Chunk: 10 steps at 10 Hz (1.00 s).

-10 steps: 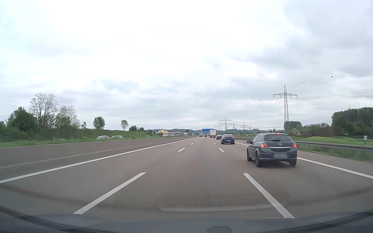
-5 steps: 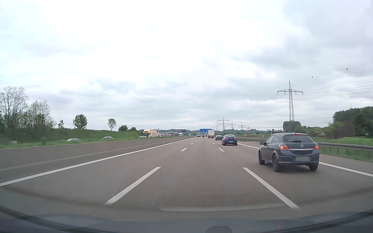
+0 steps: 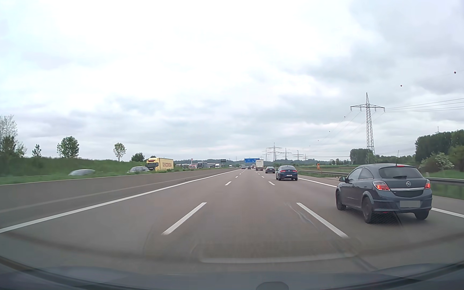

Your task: Follow the waypoints while adhering to traffic rules and regulations

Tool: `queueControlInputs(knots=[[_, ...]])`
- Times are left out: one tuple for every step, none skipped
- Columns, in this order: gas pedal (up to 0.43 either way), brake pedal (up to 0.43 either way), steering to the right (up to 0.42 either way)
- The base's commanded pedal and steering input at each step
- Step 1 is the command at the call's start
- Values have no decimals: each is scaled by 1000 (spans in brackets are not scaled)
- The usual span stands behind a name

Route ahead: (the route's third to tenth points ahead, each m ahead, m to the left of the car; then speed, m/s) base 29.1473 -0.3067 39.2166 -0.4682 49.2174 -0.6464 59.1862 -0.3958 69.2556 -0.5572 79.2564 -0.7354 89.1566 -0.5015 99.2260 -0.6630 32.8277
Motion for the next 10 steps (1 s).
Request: queueControlInputs(knots=[[248,0,3],[280,0,1],[287,0,1],[287,0,0],[287,0,0],[287,0,0],[287,0,0],[280,0,0],[260,0,0],[209,0,0]])
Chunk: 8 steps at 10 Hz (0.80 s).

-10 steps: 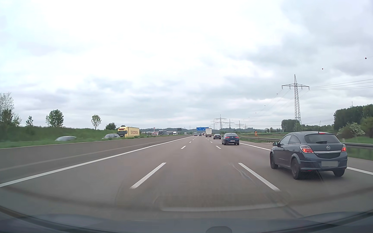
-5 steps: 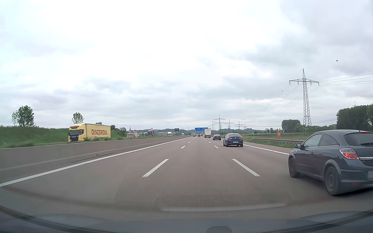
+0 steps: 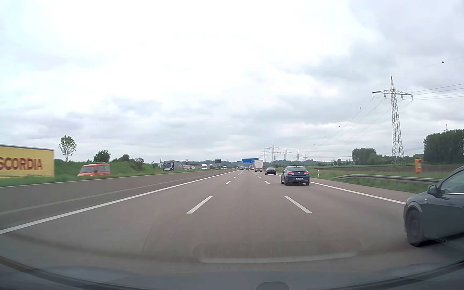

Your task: Follow the waypoints while adhering to traffic rules and regulations

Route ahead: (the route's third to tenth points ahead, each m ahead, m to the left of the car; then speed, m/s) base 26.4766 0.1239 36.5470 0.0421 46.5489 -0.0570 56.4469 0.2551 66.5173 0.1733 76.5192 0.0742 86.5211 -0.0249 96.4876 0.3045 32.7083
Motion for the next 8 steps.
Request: queueControlInputs(knots=[[189,0,-1],[189,0,-1],[177,0,-1],[169,0,-1],[157,0,-1],[157,0,-1],[157,0,-1],[157,0,-2]])
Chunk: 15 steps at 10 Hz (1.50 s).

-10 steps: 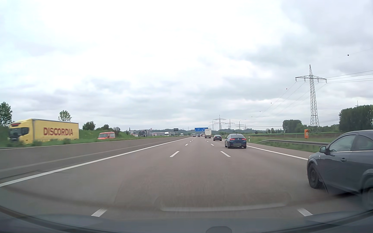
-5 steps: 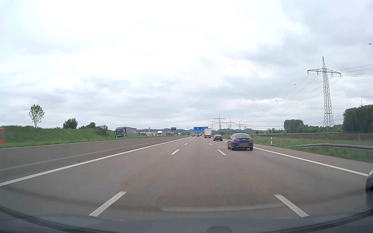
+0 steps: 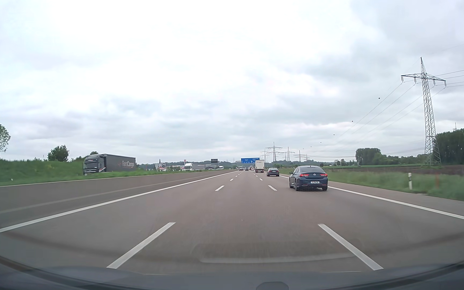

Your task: Follow the waypoints while adhering to traffic rules and regulations

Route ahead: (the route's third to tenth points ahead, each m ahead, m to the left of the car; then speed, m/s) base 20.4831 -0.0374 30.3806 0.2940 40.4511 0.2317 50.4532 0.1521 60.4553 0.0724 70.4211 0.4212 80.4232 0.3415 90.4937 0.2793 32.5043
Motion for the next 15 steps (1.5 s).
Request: queueControlInputs(knots=[[157,0,-2],[157,0,-2],[150,0,-2],[150,0,-1],[150,0,-2],[150,0,-2],[150,0,-2],[150,0,-2],[150,0,-3],[150,0,-2],[150,0,-3],[150,0,-3],[157,0,-3],[157,0,-2],[157,0,-2]])
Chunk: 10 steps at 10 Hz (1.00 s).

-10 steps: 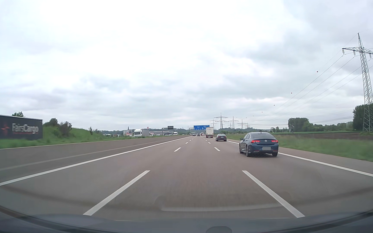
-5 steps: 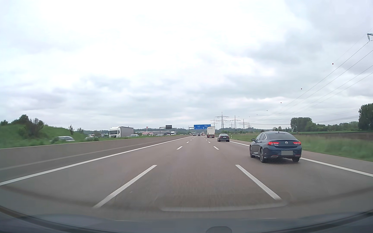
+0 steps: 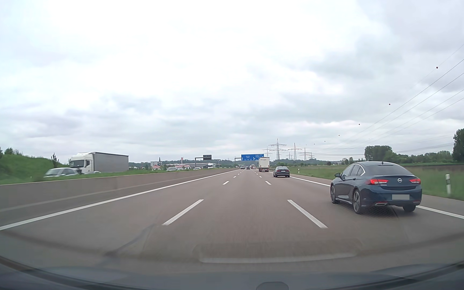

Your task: Follow the waypoints while adhering to traffic rules and regulations

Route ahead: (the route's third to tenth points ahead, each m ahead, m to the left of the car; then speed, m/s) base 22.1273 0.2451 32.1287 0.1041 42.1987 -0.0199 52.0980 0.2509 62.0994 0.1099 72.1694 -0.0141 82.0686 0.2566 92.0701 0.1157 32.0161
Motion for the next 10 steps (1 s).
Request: queueControlInputs(knots=[[189,0,-2],[189,0,-2],[189,0,-2],[189,0,-2],[189,0,-2],[189,0,-2],[189,0,-2],[189,0,-1],[189,0,-1],[189,0,-1]])
